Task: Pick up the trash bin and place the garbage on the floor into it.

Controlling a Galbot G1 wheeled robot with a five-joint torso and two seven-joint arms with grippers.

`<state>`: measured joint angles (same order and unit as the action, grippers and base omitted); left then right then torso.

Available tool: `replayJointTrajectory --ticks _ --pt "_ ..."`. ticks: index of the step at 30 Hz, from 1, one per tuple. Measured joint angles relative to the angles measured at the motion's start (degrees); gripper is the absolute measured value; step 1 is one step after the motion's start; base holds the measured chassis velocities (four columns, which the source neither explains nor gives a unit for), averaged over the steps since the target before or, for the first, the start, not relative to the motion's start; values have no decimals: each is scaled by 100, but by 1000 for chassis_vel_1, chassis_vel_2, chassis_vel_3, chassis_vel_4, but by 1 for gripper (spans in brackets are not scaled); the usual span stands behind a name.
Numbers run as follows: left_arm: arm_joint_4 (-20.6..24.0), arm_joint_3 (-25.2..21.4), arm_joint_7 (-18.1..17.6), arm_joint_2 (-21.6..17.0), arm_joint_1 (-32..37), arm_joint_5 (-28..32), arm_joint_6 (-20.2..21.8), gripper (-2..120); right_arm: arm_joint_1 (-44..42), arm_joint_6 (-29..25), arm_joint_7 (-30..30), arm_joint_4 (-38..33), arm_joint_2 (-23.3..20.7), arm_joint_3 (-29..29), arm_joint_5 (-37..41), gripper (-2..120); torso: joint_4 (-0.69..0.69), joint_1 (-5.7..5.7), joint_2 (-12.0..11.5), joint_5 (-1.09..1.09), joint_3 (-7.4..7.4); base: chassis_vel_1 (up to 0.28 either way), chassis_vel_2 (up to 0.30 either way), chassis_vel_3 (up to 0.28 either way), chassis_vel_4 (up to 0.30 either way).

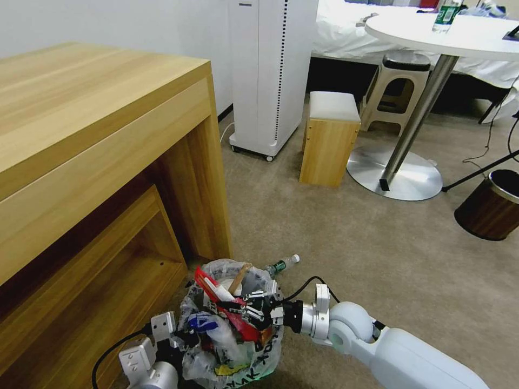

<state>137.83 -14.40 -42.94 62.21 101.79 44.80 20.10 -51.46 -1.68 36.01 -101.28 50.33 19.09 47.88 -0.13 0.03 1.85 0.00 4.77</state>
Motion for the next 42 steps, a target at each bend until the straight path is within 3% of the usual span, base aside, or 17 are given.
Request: replayJointTrajectory --ticks 8,12,14,16,19,36,40,41,42 --pt "-31 25 41 54 38 -87 20 0 -65 52 33 -30 -65 -127 -3 52 0 0 0 0 0 0 0 0 0" --pt "-47 29 69 88 87 -177 38 0 -82 75 41 -44 -109 -213 -7 71 0 0 0 0 0 0 0 0 0" --pt "-47 31 73 99 94 -197 40 0 -82 78 37 -48 -111 -224 -7 75 0 0 0 0 0 0 0 0 0" --pt "-61 41 99 128 132 -268 64 0 -89 93 20 -78 -119 -266 1 88 0 0 0 0 0 0 0 0 0" --pt "-91 49 125 164 163 -335 85 0 -89 92 18 -93 -126 -327 23 96 0 0 0 0 0 0 0 0 0" --pt "-65 44 317 282 382 -605 103 0 90 21 -48 -353 -249 -670 382 100 0 0 0 1 0 0 0 0 0" --pt "-11 22 356 263 389 -610 106 0 252 2 -467 -445 -382 -921 622 100 0 0 0 0 0 0 0 0 0" --pt "16 1 379 214 375 -620 111 0 478 34 -1136 -520 -569 -1149 880 100 1 0 0 0 0 0 0 0 0" --pt "16 1 379 214 375 -620 111 0 478 34 -1136 -520 -569 -1149 880 100 1 0 0 0 0 0 0 0 0"
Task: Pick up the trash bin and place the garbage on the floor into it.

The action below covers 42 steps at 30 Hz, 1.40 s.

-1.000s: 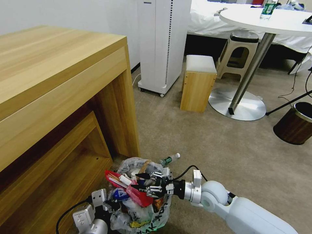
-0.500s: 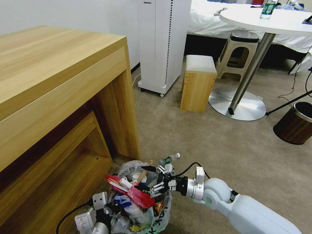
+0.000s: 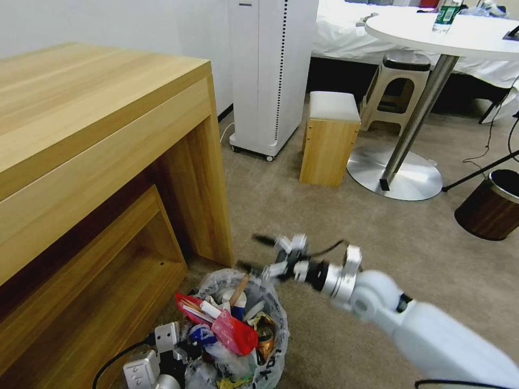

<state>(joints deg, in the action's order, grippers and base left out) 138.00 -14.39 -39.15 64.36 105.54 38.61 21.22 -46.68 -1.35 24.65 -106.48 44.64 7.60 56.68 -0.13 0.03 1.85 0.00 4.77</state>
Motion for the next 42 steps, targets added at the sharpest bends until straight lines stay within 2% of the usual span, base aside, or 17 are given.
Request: replayJointTrajectory --ticks 3,5,8,9,11,12,13,15,16,17,18,20,21,23,28,32,42 --pt "2 53 122 20 34 -185 18 0 19 -233 -824 -40 -179 -527 -21 100 0 0 0 0 0 0 0 0 0" --pt "2 58 143 17 32 -213 18 0 -66 -337 -1039 -55 -167 -725 -25 100 0 0 0 -1 0 0 0 0 0" --pt "10 37 265 -18 -8 -318 14 0 -535 -789 -1414 -121 43 -1672 -338 100 0 0 0 1 0 0 0 0 0" --pt "10 37 265 -18 -8 -318 14 0 -535 -789 -1414 -121 43 -1672 -338 100 0 0 0 1 0 0 0 0 0" --pt "14 12 346 -64 -42 -372 -14 0 -995 -1007 -1742 -296 232 -2424 -786 100 0 0 0 2 0 0 0 0 0" --pt "14 12 346 -64 -42 -372 -14 0 -995 -1007 -1742 -296 232 -2424 -786 100 0 0 0 2 0 0 0 0 0" --pt "14 5 363 -84 -53 -391 -34 0 -1185 -1045 -1856 -369 322 -2752 -1116 100 0 0 0 1 0 0 0 0 0" --pt "21 0 366 -127 -79 -392 -66 0 -1599 -1068 -2128 -565 599 -3407 -1851 100 -1 0 0 -1 -1 0 0 0 0" --pt "25 29 383 -189 -117 -386 -102 0 -2350 -980 -2482 -1007 1208 -4350 -2491 100 0 0 0 -2 -1 0 0 0 0" --pt "25 29 383 -189 -117 -386 -102 0 -2350 -980 -2482 -1007 1208 -4350 -2491 100 0 0 0 -2 -1 0 0 0 0" --pt "25 46 392 -232 -139 -377 -124 0 -2743 -989 -2508 -1242 1670 -4811 -2677 100 -2 0 0 -1 -1 0 0 0 0" --pt "25 69 406 -287 -153 -372 -133 0 -3132 -1135 -2485 -1426 2212 -5210 -2930 100 -3 0 0 1 -1 0 0 0 0" --pt "25 69 406 -287 -153 -372 -133 0 -3132 -1135 -2485 -1426 2212 -5210 -2930 100 -3 0 0 1 -1 0 0 0 0" --pt "24 111 439 -371 -156 -372 -139 0 -3651 -1387 -2368 -1648 2768 -5510 -3297 100 -2 0 0 0 -1 0 0 0 0" --pt "25 151 453 -464 -152 -360 -180 0 -4021 -1683 -2182 -1721 3135 -5676 -3561 100 -1 0 1 0 -1 0 0 0 0" --pt "27 168 471 -522 -128 -360 -196 0 -4037 -1918 -2069 -1695 3241 -5663 -3643 100 0 0 1 -2 -1 0 0 0 0" --pt "34 179 490 -509 -36 -442 -232 0 -3983 -1975 -2013 -1643 3254 -5453 -3803 100 0 0 1 -2 -1 -25 32 28 -29"
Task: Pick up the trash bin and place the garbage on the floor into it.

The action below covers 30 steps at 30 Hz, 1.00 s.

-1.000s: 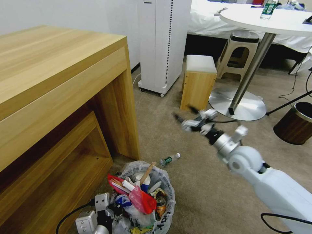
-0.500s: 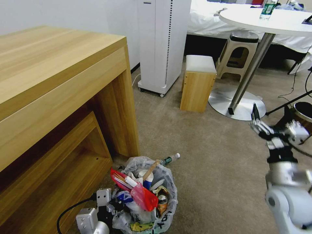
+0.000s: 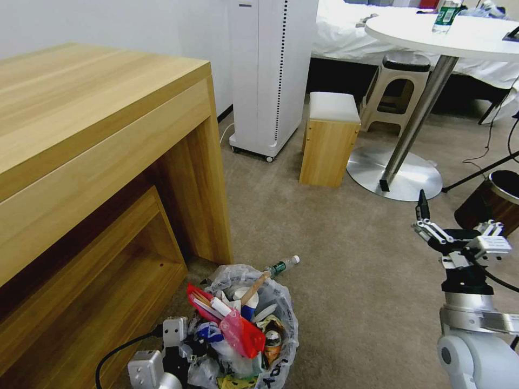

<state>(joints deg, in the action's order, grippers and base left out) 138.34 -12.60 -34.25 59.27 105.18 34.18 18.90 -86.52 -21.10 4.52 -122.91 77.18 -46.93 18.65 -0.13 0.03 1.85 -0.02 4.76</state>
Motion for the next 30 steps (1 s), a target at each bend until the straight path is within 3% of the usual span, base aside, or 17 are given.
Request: replayJointTrajectory --ticks 10,18,22,24,26,27,30 --pt "-14 -32 78 115 150 -200 -9 0 59 -218 92 242 -53 220 -84 100 0 0 0 1 2 -190 193 202 -193" --pt "2 -74 143 167 261 -304 -22 0 88 -108 110 410 -334 249 132 100 0 2 -1 2 4 -104 124 98 -112" --pt "8 -70 203 211 333 -382 -30 0 53 98 -44 710 -888 405 186 100 -1 0 0 4 0 57 -46 -32 46" --pt "31 -82 240 214 377 -418 -50 0 25 517 -529 976 -1675 687 425 100 0 0 0 1 0 0 0 0 0" --pt "34 -90 243 207 379 -420 -53 0 38 636 -587 1031 -1833 745 498 100 -2 0 0 3 0 0 0 0 0" --pt "46 -116 244 188 383 -420 -59 0 136 1019 -760 1126 -2256 951 741 100 -1 0 0 3 0 0 0 0 0" --pt "80 -143 247 168 391 -404 -60 0 296 1523 -931 1189 -2643 1195 1041 100 -1 0 0 2 1 0 0 0 0"
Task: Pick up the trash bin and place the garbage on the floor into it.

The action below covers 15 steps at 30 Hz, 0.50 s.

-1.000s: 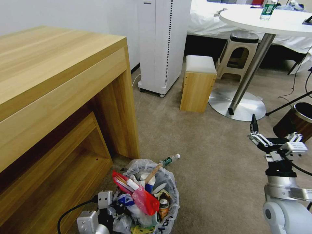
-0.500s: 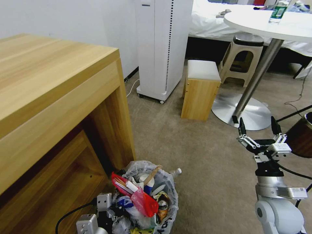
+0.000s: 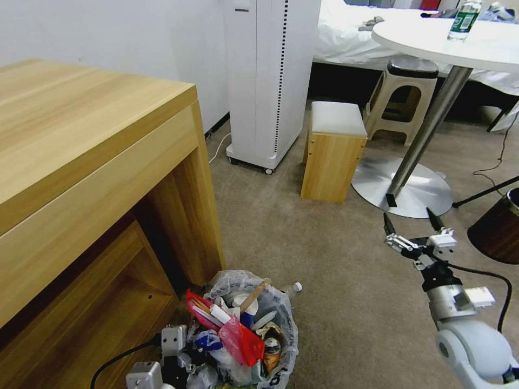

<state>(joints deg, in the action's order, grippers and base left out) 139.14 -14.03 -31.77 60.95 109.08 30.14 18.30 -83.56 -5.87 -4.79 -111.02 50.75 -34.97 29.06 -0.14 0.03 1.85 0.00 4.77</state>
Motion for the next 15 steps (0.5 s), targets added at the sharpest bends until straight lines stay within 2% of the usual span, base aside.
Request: replayJointTrajectory --ticks 2,4,5,6,8,10,12,13,14,15 --pt "28 -34 0 -31 -7 52 0 0 323 710 27 169 -683 412 478 100 1 0 0 3 0 0 0 0 0" --pt "29 -37 -1 -35 -9 59 0 0 360 777 80 192 -773 459 544 100 1 0 0 2 0 0 0 0 0" --pt "32 -39 4 -44 -13 85 -1 0 619 1090 577 339 -1407 770 959 100 1 0 0 1 0 0 0 0 0" --pt "32 -40 5 -42 -13 94 0 0 828 1205 892 448 -1775 992 1014 100 -1 0 0 0 0 0 0 0 0" --pt "32 -39 5 -39 -18 99 -1 0 985 1208 1092 537 -1948 1144 998 100 0 0 0 -2 0 0 0 0 0" --pt "11 -38 -10 -31 -75 147 -1 0 1822 1101 1892 1021 -2447 1802 819 100 2 0 0 0 1 0 0 0 0" --pt "3 -38 -14 -30 -82 151 -1 0 1935 1097 2050 1095 -2487 1883 800 100 2 0 0 0 1 0 0 0 0" --pt "-27 -28 -23 -21 -101 162 -1 0 2387 1080 2766 1394 -2569 2218 623 100 1 0 0 -2 1 0 0 0 0" --pt "-27 -28 -23 -21 -101 162 -1 0 2387 1080 2766 1394 -2569 2218 623 100 1 0 0 -2 1 0 0 0 0" --pt "-53 -17 -24 -2 -124 175 -1 0 2953 879 3391 1783 -2584 2766 257 100 -1 0 0 0 1 0 0 0 0"
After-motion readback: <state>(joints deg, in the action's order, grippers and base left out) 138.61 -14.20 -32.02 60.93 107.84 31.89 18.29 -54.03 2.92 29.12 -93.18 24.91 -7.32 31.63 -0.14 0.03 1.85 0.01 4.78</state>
